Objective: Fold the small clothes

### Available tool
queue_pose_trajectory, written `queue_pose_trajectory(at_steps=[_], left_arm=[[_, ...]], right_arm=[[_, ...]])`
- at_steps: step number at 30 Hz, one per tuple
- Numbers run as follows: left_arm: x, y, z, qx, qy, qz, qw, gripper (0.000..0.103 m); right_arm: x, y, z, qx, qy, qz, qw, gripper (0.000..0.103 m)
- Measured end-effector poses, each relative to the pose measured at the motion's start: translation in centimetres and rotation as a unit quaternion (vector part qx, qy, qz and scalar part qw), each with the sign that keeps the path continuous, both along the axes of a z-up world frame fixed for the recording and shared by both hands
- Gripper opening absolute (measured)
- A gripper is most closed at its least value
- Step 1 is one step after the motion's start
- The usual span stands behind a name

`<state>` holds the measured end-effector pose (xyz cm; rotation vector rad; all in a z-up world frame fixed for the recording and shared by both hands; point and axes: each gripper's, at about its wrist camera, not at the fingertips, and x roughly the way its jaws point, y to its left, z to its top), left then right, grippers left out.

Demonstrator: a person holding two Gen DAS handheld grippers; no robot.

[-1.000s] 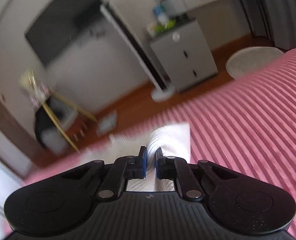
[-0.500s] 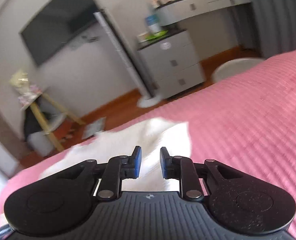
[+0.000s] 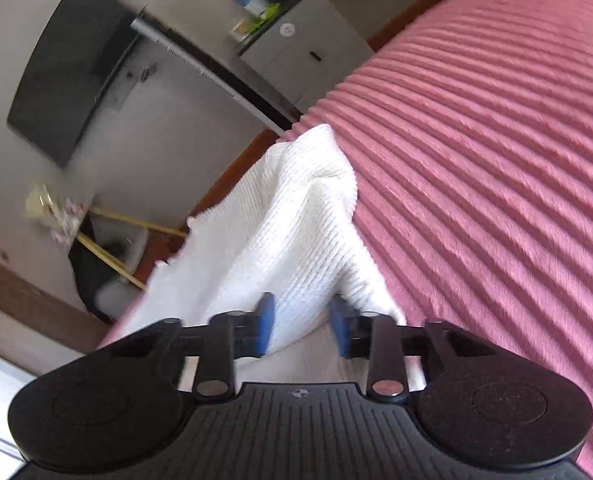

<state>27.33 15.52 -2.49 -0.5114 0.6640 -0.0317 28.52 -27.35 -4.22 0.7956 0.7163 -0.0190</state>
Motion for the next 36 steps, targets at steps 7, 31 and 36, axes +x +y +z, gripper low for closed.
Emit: queue_pose_trajectory(at_steps=[7, 31, 36], left_arm=[[0.4, -1.5, -0.4, 0.004, 0.002, -0.003, 1.0, 0.093], [0.9, -1.7, -1.3, -0.025, 0.026, 0.037, 0.9987, 0.097], [1.8, -2.1, -1.5, -0.037, 0.031, 0.022, 0.9986, 0.086]], right_arm=[[-1.7, -1.6, 0.3, -0.078, -0.015, -0.057, 0.995, 0.0], [-8.0, 3.3, 2.0, -0.131, -0.028, 0.024, 0.991, 0.029], [-8.2, 4.2, 1.3, -0.097, -0.069, 0.059, 0.991, 0.031]])
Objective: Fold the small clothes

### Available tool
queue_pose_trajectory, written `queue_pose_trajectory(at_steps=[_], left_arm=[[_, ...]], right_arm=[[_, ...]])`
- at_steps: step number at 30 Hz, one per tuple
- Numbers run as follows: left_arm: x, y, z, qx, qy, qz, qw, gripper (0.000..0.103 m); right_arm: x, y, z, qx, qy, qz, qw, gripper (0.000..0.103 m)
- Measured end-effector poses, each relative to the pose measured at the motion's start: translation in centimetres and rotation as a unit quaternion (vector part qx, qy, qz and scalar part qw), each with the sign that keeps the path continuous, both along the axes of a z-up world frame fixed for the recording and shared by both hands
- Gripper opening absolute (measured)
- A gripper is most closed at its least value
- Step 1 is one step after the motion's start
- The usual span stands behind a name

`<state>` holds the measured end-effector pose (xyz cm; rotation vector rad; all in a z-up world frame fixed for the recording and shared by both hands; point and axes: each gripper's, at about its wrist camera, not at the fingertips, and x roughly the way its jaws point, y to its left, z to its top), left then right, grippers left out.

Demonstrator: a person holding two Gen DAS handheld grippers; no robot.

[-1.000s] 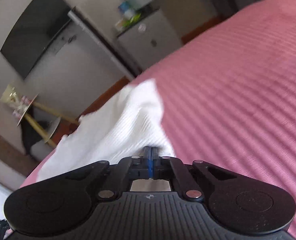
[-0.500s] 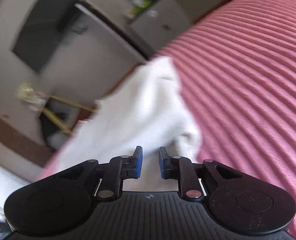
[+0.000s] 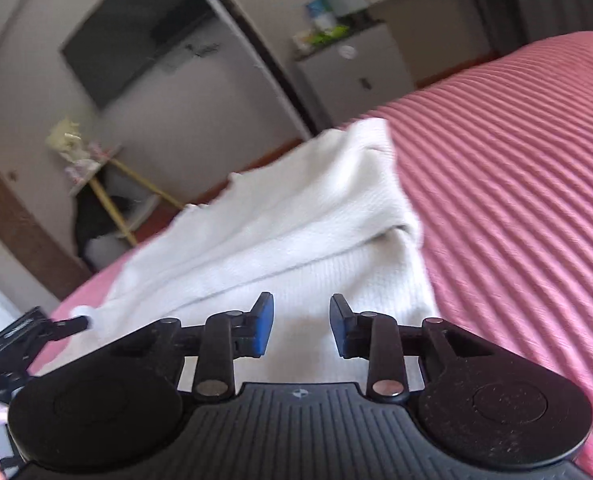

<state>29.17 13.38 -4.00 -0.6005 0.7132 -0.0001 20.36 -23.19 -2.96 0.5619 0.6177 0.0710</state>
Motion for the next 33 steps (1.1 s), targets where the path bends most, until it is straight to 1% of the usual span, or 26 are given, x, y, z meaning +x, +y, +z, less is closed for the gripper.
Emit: queue_pose_trajectory(at_steps=[1, 4, 6, 7, 8, 9, 10, 11, 14, 17, 20, 21, 22, 23, 24, 25, 27, 29, 30, 31, 32, 33], left_arm=[[0.3, -0.2, -0.1, -0.002, 0.004, -0.005, 1.0, 0.085], [1.0, -0.5, -0.4, 0.001, 0.009, -0.005, 0.9999, 0.075], [1.6, -0.6, -0.8, 0.002, 0.02, 0.002, 0.9998, 0.06], [1.8, -0.7, -0.8, 0.005, 0.021, 0.004, 0.9998, 0.056], [1.9, -0.8, -0.7, 0.009, 0.02, 0.004, 0.9998, 0.046], [2.0, -0.9, -0.6, 0.015, 0.018, 0.003, 0.9997, 0.032], [2.1, -1.0, -0.5, 0.022, 0.016, 0.0, 0.9996, 0.028], [2.1, -1.0, -0.4, 0.024, 0.013, -0.003, 0.9996, 0.024], [1.7, -1.0, 0.1, 0.031, 0.003, 0.004, 0.9995, 0.022], [1.4, -1.0, 0.4, 0.057, 0.007, 0.008, 0.9983, 0.021], [1.2, -0.8, 0.5, 0.078, 0.017, 0.011, 0.9968, 0.027], [0.9, -0.6, 0.6, 0.08, 0.017, 0.013, 0.9966, 0.035], [0.8, -0.4, 0.6, 0.079, 0.016, 0.014, 0.9967, 0.039], [0.5, -0.1, 0.7, 0.079, 0.014, 0.019, 0.9966, 0.049], [0.2, 0.3, 0.9, 0.082, 0.013, 0.025, 0.9962, 0.057], [0.0, 0.6, 1.1, 0.087, 0.011, 0.03, 0.9957, 0.06], [-0.6, 1.7, 1.4, 0.092, 0.009, 0.039, 0.9949, 0.071], [-1.2, 3.2, 1.6, 0.082, 0.005, 0.051, 0.9953, 0.077], [-1.7, 4.3, 1.7, 0.071, 0.0, 0.064, 0.9954, 0.081], [-2.4, 5.4, 1.8, 0.058, -0.007, 0.08, 0.9951, 0.083], [-3.1, 6.9, 1.9, 0.047, -0.014, 0.102, 0.9936, 0.088], [-3.7, 8.3, 1.9, 0.04, -0.019, 0.126, 0.9911, 0.089]], right_arm=[[0.2, -0.1, -0.4, 0.002, -0.002, 0.005, 1.0, 0.031], [1.2, 0.1, -1.4, 0.013, -0.007, 0.022, 1.0, 0.031], [1.5, -0.1, -1.7, 0.016, -0.011, 0.028, 0.999, 0.031], [1.7, -0.2, -1.9, 0.017, -0.014, 0.03, 0.999, 0.031], [1.4, -0.1, -1.8, 0.019, -0.017, 0.031, 0.999, 0.032], [1.5, -0.1, -1.8, 0.02, -0.016, 0.033, 0.999, 0.032], [1.5, -0.1, -1.8, 0.02, -0.017, 0.034, 0.999, 0.032], [1.6, 0.0, -1.8, 0.02, -0.018, 0.035, 0.999, 0.032], [1.7, 0.2, -1.8, 0.012, -0.019, 0.039, 0.999, 0.034], [1.9, 0.6, -1.8, -0.001, -0.021, 0.043, 0.999, 0.036], [2.0, 1.2, -1.8, -0.015, -0.021, 0.047, 0.999, 0.036], [2.1, 1.3, -1.8, -0.021, -0.022, 0.049, 0.998, 0.036], [2.1, 1.4, -1.8, -0.026, -0.023, 0.049, 0.998, 0.036], [2.2, 1.4, -1.9, -0.028, -0.022, 0.05, 0.998, 0.036], [2.2, 1.4, -1.9, -0.029, -0.022, 0.05, 0.998, 0.036], [2.3, 1.5, -1.9, -0.031, -0.022, 0.051, 0.998, 0.036], [2.4, 1.5, -2.0, -0.036, -0.022, 0.052, 0.998, 0.036], [2.5, 1.5, -2.1, -0.041, -0.023, 0.054, 0.997, 0.037], [2.5, 1.6, -2.1, -0.043, -0.024, 0.055, 0.997, 0.037], [2.5, 1.6, -2.1, -0.045, -0.025, 0.055, 0.997, 0.037], [2.5, 1.6, -2.2, -0.045, -0.026, 0.056, 0.997, 0.038], [2.5, 1.6, -2.2, -0.045, -0.027, 0.057, 0.997, 0.038]])
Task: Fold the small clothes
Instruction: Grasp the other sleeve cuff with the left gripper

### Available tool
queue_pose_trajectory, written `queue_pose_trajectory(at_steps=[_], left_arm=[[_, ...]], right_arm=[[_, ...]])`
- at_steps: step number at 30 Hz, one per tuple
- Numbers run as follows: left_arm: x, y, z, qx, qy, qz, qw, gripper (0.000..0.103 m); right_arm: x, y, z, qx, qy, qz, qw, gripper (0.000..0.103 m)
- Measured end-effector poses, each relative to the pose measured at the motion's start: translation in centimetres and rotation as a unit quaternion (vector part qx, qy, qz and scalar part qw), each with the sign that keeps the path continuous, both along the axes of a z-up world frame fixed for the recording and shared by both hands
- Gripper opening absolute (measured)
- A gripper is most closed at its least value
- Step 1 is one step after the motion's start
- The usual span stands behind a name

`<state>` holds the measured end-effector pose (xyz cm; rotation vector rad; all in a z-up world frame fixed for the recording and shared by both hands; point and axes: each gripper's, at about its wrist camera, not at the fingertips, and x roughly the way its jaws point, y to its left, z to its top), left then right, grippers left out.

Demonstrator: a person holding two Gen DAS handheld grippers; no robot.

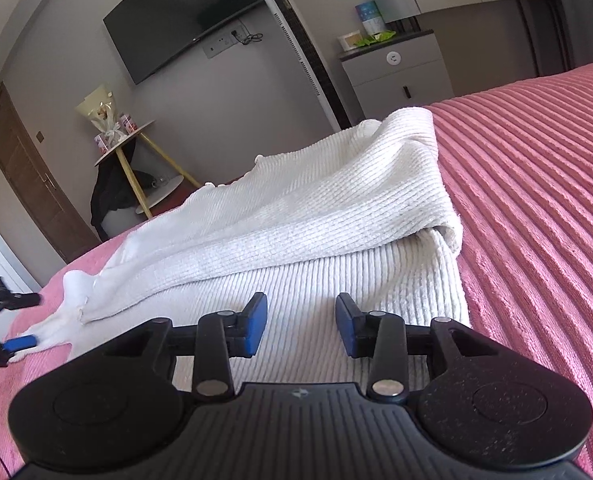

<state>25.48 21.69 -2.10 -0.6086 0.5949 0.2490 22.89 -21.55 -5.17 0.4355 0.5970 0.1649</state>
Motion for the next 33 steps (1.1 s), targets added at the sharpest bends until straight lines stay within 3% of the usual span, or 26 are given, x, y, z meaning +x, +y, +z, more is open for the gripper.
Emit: queue_pose_trajectory(at_steps=[3, 5, 9, 13, 16, 19, 21, 23, 25, 28, 31, 33], left_arm=[[-1.3, 4.9, -0.5, -0.018, 0.0, 0.068, 0.9975, 0.089], [-2.0, 8.3, -1.1, -0.057, -0.01, 0.111, 0.9921, 0.088], [-2.7, 14.1, -3.3, -0.14, -0.034, 0.184, 0.9724, 0.081], [-2.5, 17.4, -5.1, -0.175, -0.054, 0.222, 0.9576, 0.072], [-2.0, 19.2, -5.9, -0.197, -0.067, 0.234, 0.9496, 0.06], [-1.8, 20.8, -6.7, -0.225, -0.079, 0.257, 0.9365, 0.04], [-1.8, 21.4, -6.8, -0.236, -0.08, 0.272, 0.9294, 0.018], [-1.6, 21.5, -6.2, -0.216, -0.079, 0.263, 0.9369, 0.008], [-1.5, 20.9, -4.6, -0.168, -0.077, 0.241, 0.9527, 0.009], [-0.9, 18.7, -1.2, -0.118, -0.099, 0.191, 0.9694, 0.008], [0.0, 14.3, 3.2, -0.067, -0.136, 0.112, 0.9821, 0.009], [0.7, 10.0, 6.1, -0.039, -0.16, 0.046, 0.9852, 0.009]], right_arm=[[0.1, 0.0, -0.1, -0.001, -0.002, 0.001, 1.0, 0.038], [0.1, 0.1, -0.2, -0.005, -0.003, 0.002, 1.0, 0.039], [0.3, 0.3, -0.4, -0.011, -0.007, 0.007, 1.0, 0.041], [0.4, 0.2, -0.6, -0.005, -0.008, 0.005, 1.0, 0.041], [0.6, 0.2, -0.8, -0.003, -0.009, 0.004, 1.0, 0.041], [0.6, 0.3, -0.8, -0.008, -0.011, 0.005, 1.0, 0.042], [0.7, 0.3, -0.9, -0.008, -0.012, 0.005, 1.0, 0.042], [0.8, 0.2, -0.9, -0.003, -0.013, 0.005, 1.0, 0.042], [0.9, 0.0, -1.0, 0.004, -0.013, 0.004, 1.0, 0.042], [1.0, -0.1, -1.0, 0.006, -0.013, 0.004, 1.0, 0.042], [1.0, -0.1, -1.0, 0.009, -0.013, 0.004, 1.0, 0.042], [0.9, -0.4, -1.0, 0.016, -0.013, 0.004, 1.0, 0.042]])
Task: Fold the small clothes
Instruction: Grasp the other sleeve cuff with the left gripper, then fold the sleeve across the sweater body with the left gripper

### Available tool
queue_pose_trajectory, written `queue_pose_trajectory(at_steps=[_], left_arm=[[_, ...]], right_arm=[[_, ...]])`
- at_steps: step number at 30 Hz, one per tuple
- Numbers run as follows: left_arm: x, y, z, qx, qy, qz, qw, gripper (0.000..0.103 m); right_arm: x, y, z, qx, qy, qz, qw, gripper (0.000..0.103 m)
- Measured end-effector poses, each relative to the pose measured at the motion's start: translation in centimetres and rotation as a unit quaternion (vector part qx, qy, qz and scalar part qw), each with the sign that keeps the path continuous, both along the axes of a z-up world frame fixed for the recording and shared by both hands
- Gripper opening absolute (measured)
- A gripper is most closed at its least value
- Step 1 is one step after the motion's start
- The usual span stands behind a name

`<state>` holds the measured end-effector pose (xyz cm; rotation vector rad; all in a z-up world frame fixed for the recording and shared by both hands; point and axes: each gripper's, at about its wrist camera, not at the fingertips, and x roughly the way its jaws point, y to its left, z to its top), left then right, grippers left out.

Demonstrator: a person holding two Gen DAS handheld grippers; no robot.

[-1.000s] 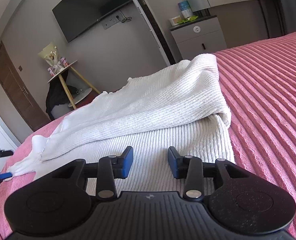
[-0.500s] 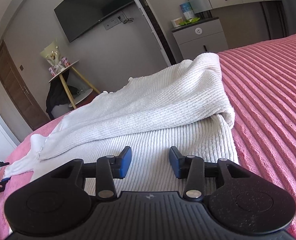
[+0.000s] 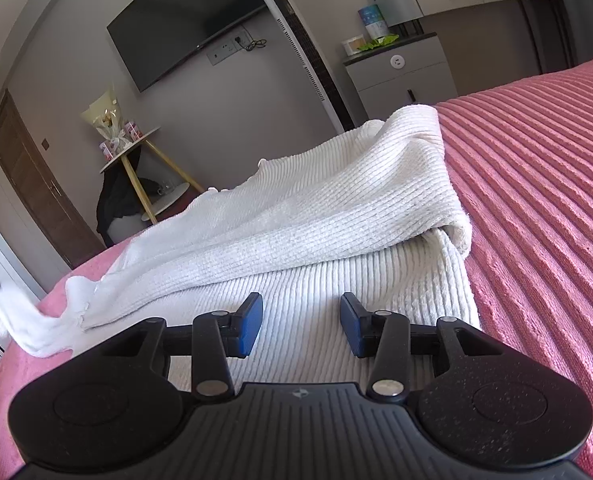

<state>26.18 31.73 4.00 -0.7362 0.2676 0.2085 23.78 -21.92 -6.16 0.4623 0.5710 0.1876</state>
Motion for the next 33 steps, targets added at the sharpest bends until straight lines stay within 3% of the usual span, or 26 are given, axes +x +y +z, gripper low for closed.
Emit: queue_pose_trajectory(at_steps=[3, 7, 12, 15, 18, 20, 23, 26, 28, 31, 33], left_arm=[[0.8, -7.0, 3.1, 0.025, -0.04, -0.096, 0.9943, 0.009], [2.5, -17.1, 3.5, 0.06, -0.042, -0.215, 0.9738, 0.009], [5.0, -28.0, -1.8, 0.128, 0.061, -0.311, 0.94, 0.01], [4.9, -30.5, -4.9, 0.145, 0.121, -0.311, 0.9316, 0.022], [2.4, -29.5, -5.3, 0.129, 0.127, -0.29, 0.9396, 0.043], [0.3, -27.9, -5.0, 0.125, 0.128, -0.266, 0.9473, 0.048], [-3.2, -26.0, -4.8, 0.128, 0.142, -0.197, 0.9615, 0.064], [-5.7, -24.4, -6.2, 0.135, 0.158, -0.14, 0.9681, 0.065], [-6.0, -23.8, -7.2, 0.137, 0.183, -0.114, 0.9668, 0.067], [-5.5, -22.1, -8.0, 0.118, 0.233, -0.128, 0.9568, 0.066], [-6.2, -21.6, -8.3, 0.122, 0.231, -0.135, 0.9558, 0.066]], right_arm=[[-0.1, -0.3, 0.1, 0.012, 0.0, -0.003, 1.0, 0.042], [-0.3, -0.8, 0.1, 0.03, 0.001, -0.006, 1.0, 0.042], [-0.5, -1.8, -0.3, 0.064, 0.001, 0.001, 0.998, 0.042], [-0.6, -2.3, -0.4, 0.081, 0.002, 0.005, 0.997, 0.042], [-0.5, -2.5, -0.4, 0.085, 0.003, 0.008, 0.996, 0.042], [-0.3, -2.2, -0.2, 0.079, 0.007, 0.008, 0.997, 0.042], [-0.4, -1.5, 0.9, 0.08, 0.012, 0.02, 0.996, 0.043], [-1.0, 1.2, 3.0, 0.025, -0.009, 0.041, 0.999, 0.044], [-1.1, 3.9, 4.2, -0.025, -0.02, 0.059, 0.998, 0.045], [-0.7, 8.1, 5.9, -0.08, -0.02, 0.082, 0.993, 0.045], [-0.3, 11.6, 7.2, -0.131, -0.032, 0.1, 0.986, 0.045]])
